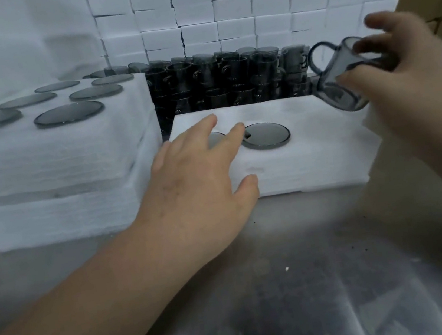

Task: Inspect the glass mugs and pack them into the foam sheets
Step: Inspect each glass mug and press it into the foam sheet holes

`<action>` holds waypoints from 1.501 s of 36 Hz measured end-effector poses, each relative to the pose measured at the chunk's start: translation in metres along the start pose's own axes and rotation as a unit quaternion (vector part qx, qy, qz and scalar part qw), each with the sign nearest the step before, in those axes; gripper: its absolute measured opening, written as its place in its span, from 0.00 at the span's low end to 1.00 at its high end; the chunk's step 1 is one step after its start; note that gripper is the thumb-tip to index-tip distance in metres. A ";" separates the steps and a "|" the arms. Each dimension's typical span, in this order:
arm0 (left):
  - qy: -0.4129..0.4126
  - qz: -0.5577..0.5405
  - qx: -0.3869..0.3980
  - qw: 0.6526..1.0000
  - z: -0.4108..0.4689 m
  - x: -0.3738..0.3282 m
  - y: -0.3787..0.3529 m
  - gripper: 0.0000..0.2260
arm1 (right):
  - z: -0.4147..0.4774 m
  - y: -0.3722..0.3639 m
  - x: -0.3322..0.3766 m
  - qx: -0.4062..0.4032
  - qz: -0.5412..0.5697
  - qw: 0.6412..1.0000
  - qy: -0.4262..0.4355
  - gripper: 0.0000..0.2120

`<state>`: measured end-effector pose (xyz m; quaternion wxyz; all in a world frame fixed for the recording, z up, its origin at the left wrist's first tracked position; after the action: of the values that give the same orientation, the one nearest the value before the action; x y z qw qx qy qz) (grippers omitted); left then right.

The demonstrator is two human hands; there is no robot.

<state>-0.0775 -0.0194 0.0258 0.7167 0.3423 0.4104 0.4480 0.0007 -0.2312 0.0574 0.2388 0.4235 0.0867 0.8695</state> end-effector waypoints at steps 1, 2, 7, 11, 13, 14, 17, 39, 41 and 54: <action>-0.003 0.012 0.006 1.000 0.000 0.001 -0.001 0.32 | 0.000 -0.001 -0.002 0.007 -0.006 1.000 -0.003 0.28; -0.006 0.022 0.012 1.000 0.000 0.001 -0.001 0.32 | 0.001 -0.002 -0.002 0.016 -0.012 1.000 -0.004 0.27; -0.012 0.053 0.030 0.998 0.001 0.002 -0.004 0.32 | -0.004 -0.008 0.002 0.084 -0.036 0.996 0.003 0.18; -0.023 0.064 0.022 0.997 0.002 0.004 -0.006 0.29 | -0.007 -0.009 0.002 0.100 -0.052 0.994 0.012 0.20; -0.031 0.068 0.013 0.997 0.002 0.004 -0.006 0.28 | -0.008 -0.011 0.003 0.103 -0.070 0.992 0.013 0.21; -0.034 0.069 0.012 0.997 0.002 0.004 -0.006 0.27 | -0.008 -0.012 0.003 0.105 -0.078 0.991 0.015 0.21; -0.036 0.061 0.015 0.997 0.003 0.003 -0.006 0.28 | -0.010 -0.014 0.003 0.112 -0.093 0.989 0.020 0.22; -0.041 0.057 0.003 0.998 0.002 0.002 -0.006 0.29 | -0.012 -0.014 0.010 0.138 -0.205 0.969 0.018 0.23; -0.039 0.057 0.005 0.998 0.002 0.002 -0.006 0.29 | -0.012 -0.014 0.011 0.139 -0.208 0.968 0.016 0.23; -0.037 0.062 0.008 0.997 0.002 0.001 -0.004 0.30 | -0.011 -0.012 0.010 0.164 -0.237 0.958 -0.005 0.24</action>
<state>-0.0736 -0.0199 0.0226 0.6996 0.3891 0.3646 0.4756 -0.0086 -0.2152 0.0529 0.3656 0.4286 0.3248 0.7597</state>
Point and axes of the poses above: each hand's wrist, its own z-axis towards the middle knuckle, its own y-axis out of the back of the hand, x = y × z, the point moved 1 cm from there along z, towards the middle knuckle, and after that the axes turned 2 degrees about x, right-handed, at the moved point
